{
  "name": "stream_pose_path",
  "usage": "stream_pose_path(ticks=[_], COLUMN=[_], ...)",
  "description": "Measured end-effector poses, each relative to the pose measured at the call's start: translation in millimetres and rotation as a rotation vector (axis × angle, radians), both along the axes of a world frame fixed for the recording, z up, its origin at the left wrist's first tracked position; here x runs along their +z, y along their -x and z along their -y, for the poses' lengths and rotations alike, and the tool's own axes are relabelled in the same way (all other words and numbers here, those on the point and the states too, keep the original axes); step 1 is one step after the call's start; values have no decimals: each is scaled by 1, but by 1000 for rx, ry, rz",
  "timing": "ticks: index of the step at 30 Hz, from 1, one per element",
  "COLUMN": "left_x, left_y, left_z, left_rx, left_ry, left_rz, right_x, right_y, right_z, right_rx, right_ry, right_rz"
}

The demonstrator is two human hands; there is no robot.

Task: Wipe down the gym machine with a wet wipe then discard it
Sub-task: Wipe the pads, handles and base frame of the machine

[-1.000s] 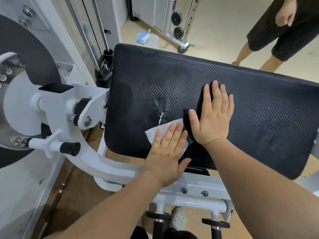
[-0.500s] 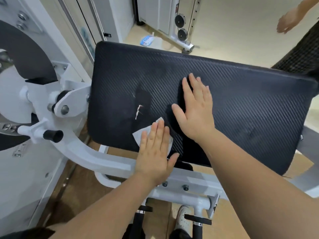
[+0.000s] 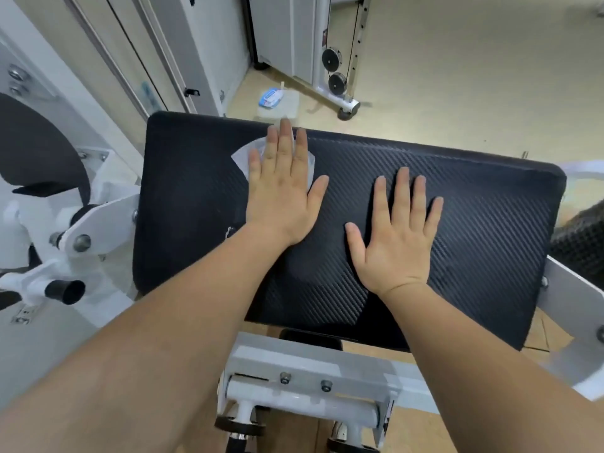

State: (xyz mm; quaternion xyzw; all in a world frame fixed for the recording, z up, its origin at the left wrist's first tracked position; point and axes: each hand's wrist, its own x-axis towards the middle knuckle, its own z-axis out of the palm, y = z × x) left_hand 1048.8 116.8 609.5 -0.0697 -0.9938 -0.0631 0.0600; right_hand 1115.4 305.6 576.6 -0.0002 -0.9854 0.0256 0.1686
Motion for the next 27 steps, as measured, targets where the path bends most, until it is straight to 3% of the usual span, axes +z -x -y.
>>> stream_pose_path(ticks=[6, 11, 13, 20, 27], left_x=[-18, -51, -48, 25, -26], left_y=[-49, -107, -89, 32, -59], left_z=[-16, 1, 12, -5, -33], left_rx=[-233, -366, -354, -104, -292], left_ry=[-5, 116, 145, -20, 51], left_rz=[33, 42, 17, 62, 17], right_x=[-2, -4, -4, -3, -4], right_y=[-1, -1, -1, -2, -3], right_z=[-1, -2, -2, -3, -5], right_rx=[19, 27, 32, 42, 77], right_ry=[29, 49, 51, 53, 98], right_rz=[-34, -62, -74, -85, -76])
